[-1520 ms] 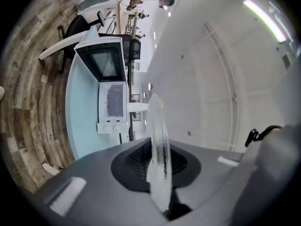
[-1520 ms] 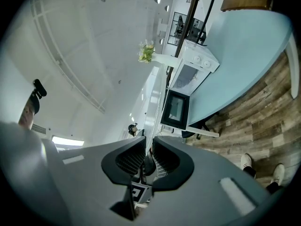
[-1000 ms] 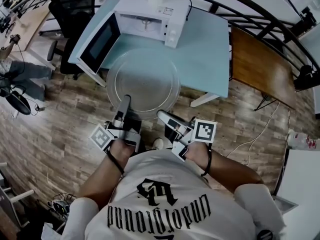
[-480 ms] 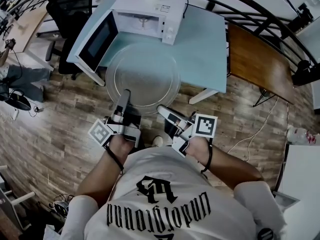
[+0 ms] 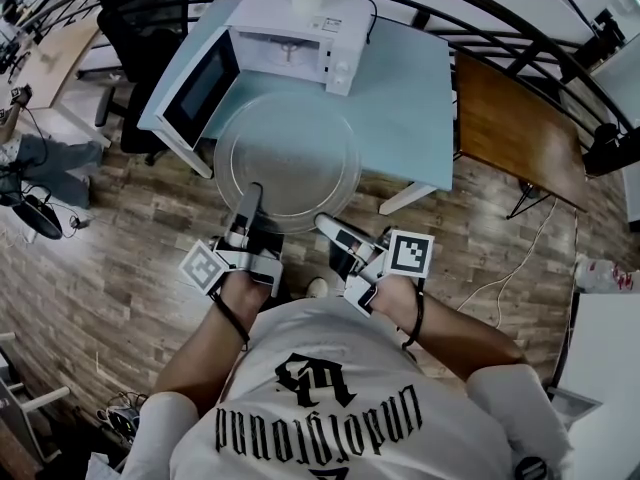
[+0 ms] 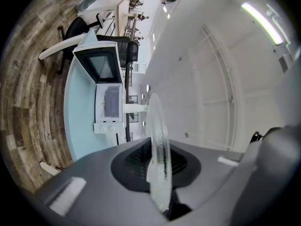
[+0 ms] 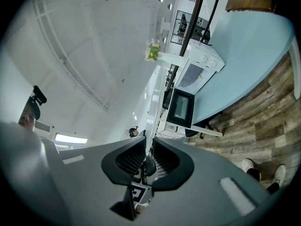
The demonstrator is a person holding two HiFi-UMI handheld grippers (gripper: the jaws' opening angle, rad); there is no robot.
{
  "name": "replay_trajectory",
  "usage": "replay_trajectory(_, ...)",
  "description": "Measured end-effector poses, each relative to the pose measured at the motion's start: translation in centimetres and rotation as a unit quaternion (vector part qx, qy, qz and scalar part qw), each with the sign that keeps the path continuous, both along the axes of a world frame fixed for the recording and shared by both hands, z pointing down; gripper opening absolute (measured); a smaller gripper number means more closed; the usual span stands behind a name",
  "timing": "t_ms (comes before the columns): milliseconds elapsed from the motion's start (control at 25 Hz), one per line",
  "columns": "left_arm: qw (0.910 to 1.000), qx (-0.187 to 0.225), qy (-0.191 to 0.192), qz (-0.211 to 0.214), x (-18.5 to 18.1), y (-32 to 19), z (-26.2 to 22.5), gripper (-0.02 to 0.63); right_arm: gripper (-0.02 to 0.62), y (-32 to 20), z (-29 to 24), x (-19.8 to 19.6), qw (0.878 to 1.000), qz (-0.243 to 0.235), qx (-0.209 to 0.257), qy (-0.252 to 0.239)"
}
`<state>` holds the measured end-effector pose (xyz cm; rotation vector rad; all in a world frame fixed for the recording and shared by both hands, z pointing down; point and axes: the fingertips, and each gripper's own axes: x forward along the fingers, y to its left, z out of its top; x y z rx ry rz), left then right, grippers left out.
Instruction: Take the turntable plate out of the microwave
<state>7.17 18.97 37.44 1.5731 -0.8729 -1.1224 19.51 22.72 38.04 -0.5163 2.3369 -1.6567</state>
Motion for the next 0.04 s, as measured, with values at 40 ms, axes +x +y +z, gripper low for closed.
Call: replay_trajectory(40, 1.0000, 0.000, 0.001, 0.000, 0.00, 0.20, -0.04, 0.081, 0.044, 0.20, -0.05, -0.01, 1.000, 0.000, -0.001, -0.001)
